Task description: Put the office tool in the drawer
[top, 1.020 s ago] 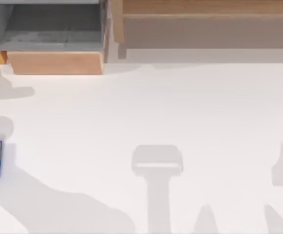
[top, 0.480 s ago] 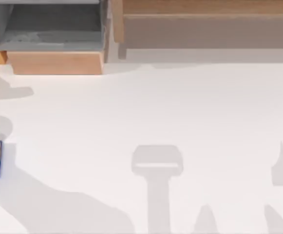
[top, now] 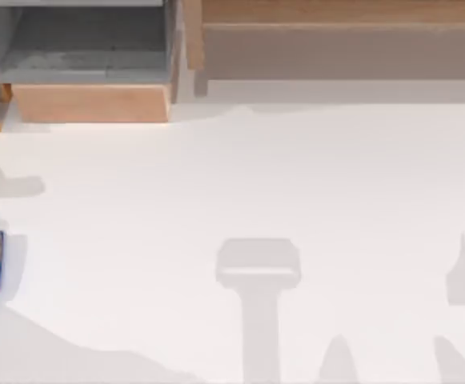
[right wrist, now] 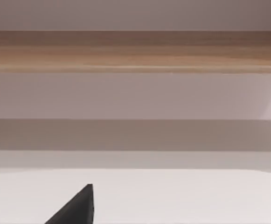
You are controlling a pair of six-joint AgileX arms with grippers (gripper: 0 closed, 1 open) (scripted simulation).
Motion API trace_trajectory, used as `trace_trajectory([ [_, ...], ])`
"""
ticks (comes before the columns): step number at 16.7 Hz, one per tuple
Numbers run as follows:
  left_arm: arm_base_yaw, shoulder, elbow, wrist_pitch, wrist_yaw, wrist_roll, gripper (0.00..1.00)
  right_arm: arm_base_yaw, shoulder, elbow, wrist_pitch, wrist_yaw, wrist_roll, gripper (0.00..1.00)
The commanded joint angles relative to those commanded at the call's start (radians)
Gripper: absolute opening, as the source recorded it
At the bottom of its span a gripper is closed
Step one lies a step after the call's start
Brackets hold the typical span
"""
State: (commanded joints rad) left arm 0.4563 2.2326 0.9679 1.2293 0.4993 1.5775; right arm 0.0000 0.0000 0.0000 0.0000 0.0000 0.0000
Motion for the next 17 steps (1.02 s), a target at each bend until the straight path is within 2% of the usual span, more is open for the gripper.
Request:
trace_trajectory([
  [7,0.017,-0.020,-0.045,0.033,0.015,0.005,0.00,0.000,0.000,0.000,0.000,0.000,0.000,1.00],
  [13,0.087,-0.100,-0.243,0.134,0.087,0.007,0.00,0.000,0.000,0.000,0.000,0.000,0.000,1.00],
  [17,0.101,-0.116,-0.272,0.155,0.100,0.009,0.00,0.000,0.000,0.000,0.000,0.000,0.000,1.00],
])
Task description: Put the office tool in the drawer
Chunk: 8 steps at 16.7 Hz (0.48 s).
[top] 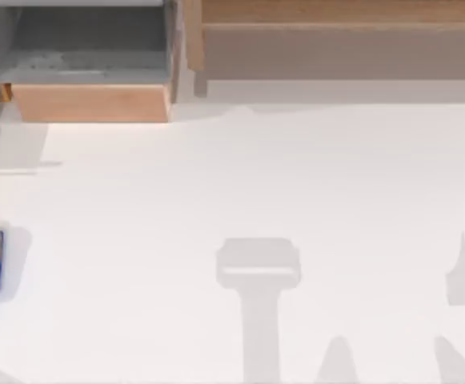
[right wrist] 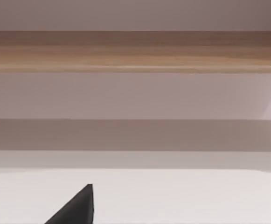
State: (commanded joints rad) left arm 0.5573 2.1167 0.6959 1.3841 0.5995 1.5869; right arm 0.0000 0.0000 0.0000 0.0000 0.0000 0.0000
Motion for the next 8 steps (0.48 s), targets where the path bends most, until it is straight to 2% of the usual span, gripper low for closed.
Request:
trace_trajectory([
  [3,0.007,-0.002,-0.010,0.007,0.005,0.002,0.00,0.000,0.000,0.000,0.000,0.000,0.000,1.00],
  [8,0.086,-0.055,-0.143,0.084,0.085,0.006,0.00,0.000,0.000,0.000,0.000,0.000,0.000,1.00],
])
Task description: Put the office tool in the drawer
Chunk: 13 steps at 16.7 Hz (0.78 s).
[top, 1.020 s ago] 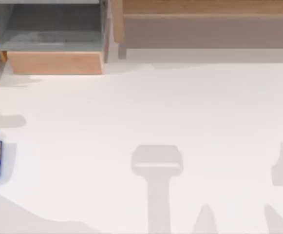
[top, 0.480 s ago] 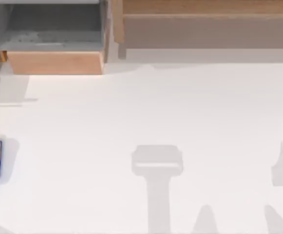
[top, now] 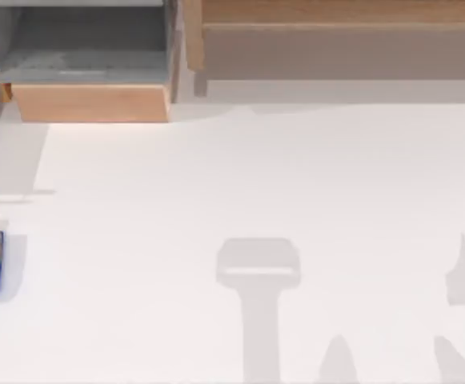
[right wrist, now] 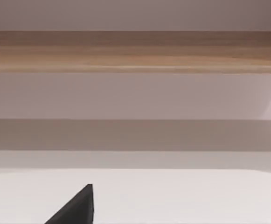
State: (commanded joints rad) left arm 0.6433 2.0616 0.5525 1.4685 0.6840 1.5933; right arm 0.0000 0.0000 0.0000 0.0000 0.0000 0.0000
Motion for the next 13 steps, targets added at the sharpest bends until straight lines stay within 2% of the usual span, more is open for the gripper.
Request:
trace_trajectory([
  [3,0.035,-0.024,-0.062,0.035,0.037,0.002,0.00,0.000,0.000,0.000,0.000,0.000,0.000,1.00],
  [7,0.038,-0.025,-0.066,0.037,0.039,0.002,0.00,0.000,0.000,0.000,0.000,0.000,0.000,1.00],
  [13,0.038,-0.025,-0.066,0.037,0.039,0.002,0.45,0.000,0.000,0.000,0.000,0.000,0.000,1.00],
])
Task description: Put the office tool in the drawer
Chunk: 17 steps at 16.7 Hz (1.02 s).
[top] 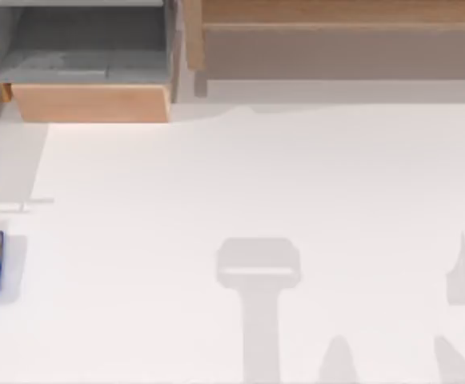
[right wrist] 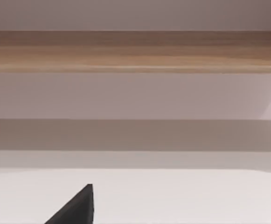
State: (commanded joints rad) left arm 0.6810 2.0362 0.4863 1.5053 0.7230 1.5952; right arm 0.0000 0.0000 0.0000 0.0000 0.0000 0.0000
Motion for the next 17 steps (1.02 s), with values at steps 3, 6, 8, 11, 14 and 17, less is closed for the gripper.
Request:
trace_trajectory([
  [3,0.000,0.000,0.000,0.000,0.000,0.000,0.68,0.000,0.000,0.000,0.000,0.000,0.000,1.00],
  [6,0.000,0.000,0.000,0.000,0.000,0.000,0.90,0.000,0.000,0.000,0.000,0.000,0.000,1.00],
  [8,0.000,0.000,0.000,0.000,0.000,0.000,1.00,0.000,0.000,0.000,0.000,0.000,0.000,1.00],
  [11,0.000,0.000,0.000,0.000,0.000,0.000,1.00,0.000,0.000,0.000,0.000,0.000,0.000,1.00],
  [14,0.000,0.000,0.000,0.000,0.000,0.000,1.00,0.000,0.000,0.000,0.000,0.000,0.000,1.00],
  [17,0.001,-0.001,-0.001,0.002,0.002,0.000,1.00,0.000,0.000,0.000,0.000,0.000,0.000,1.00],
])
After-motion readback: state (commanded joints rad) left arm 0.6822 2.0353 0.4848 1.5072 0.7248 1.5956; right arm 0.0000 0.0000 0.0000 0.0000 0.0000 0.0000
